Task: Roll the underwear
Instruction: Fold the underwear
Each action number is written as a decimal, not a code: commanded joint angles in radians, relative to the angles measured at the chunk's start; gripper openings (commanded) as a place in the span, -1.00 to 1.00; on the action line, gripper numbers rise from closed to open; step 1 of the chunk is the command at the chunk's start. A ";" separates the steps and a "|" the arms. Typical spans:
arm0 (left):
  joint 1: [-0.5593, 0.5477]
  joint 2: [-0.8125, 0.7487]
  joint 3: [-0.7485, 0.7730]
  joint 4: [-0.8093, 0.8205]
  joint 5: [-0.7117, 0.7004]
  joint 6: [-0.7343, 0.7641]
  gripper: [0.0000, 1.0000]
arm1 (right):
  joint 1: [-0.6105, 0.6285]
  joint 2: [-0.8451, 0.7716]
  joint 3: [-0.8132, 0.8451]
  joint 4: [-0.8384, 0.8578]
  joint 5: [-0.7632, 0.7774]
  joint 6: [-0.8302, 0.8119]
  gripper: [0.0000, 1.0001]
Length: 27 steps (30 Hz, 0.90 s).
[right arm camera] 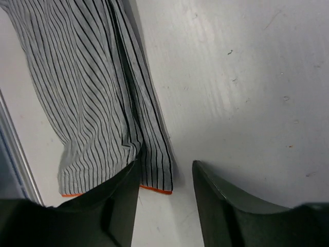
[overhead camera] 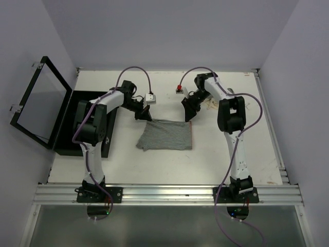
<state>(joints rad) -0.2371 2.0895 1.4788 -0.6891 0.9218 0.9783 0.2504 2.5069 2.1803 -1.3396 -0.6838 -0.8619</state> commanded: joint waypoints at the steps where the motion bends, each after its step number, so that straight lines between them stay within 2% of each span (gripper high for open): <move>1: -0.001 0.014 0.031 0.039 0.009 -0.006 -1.00 | -0.037 0.056 0.084 -0.142 -0.074 0.083 0.06; 8: -0.001 0.032 0.032 0.039 0.012 -0.010 -1.00 | -0.082 0.115 0.085 -0.211 -0.169 0.159 0.44; 12: -0.001 0.032 0.034 0.042 0.017 -0.018 -1.00 | -0.080 0.064 -0.054 -0.166 -0.125 0.165 0.48; 16: -0.001 0.030 0.034 0.042 0.018 -0.023 -1.00 | -0.076 0.003 -0.171 -0.034 -0.048 0.202 0.40; 24: -0.001 0.037 0.041 0.036 0.018 -0.027 -1.00 | -0.056 0.021 -0.189 -0.007 0.004 0.184 0.25; 27: -0.001 0.040 0.041 0.036 0.018 -0.033 -1.00 | -0.056 0.038 -0.169 -0.004 -0.006 0.175 0.06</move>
<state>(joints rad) -0.2371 2.1170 1.4849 -0.6743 0.9123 0.9524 0.1867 2.4992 2.0193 -1.4292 -0.8444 -0.6491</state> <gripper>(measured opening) 0.028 0.550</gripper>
